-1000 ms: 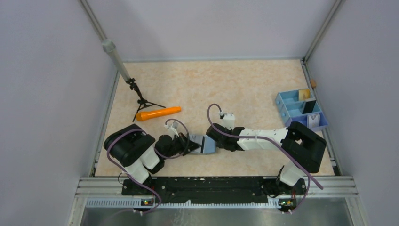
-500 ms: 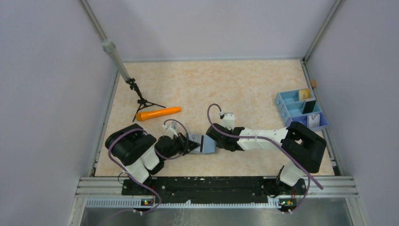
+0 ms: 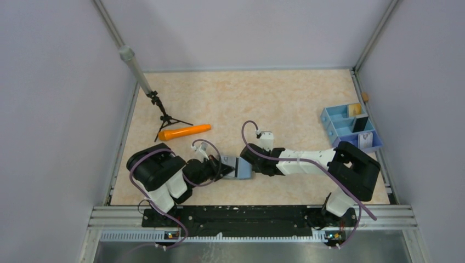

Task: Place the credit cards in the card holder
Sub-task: Insert the credit card into the card holder.

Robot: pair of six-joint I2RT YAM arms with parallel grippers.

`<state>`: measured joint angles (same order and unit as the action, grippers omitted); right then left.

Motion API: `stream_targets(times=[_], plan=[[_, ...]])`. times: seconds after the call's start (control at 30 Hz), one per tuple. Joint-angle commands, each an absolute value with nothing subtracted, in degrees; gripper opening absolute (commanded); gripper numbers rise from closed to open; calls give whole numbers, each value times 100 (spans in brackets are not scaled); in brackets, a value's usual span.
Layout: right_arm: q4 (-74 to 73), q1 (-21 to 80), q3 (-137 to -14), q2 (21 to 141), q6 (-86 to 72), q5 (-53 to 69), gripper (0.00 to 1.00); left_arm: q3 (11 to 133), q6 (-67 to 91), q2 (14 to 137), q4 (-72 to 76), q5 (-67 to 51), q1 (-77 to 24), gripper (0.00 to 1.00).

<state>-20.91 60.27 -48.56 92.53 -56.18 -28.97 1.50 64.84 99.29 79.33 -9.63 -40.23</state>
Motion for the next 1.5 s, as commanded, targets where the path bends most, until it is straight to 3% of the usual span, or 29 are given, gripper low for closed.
stream_targets(times=[0.0,0.2,0.73,1.47], plan=[[-2360,6075,-4912,9496,-5662,-2902,0,204,6443,9942,7681,-825,-4087,0],[-2486,6075,-4889,9435,-5709,-3009,0,485,6232,9302,6070,-576,-4089,14],[-2548,6066,-4841,9315,-5730,-3172,0,1206,5607,8297,3495,-290,-4151,44],[-2547,6069,-4808,9272,-5745,-3208,0,1873,4351,7154,1244,374,-4196,62]])
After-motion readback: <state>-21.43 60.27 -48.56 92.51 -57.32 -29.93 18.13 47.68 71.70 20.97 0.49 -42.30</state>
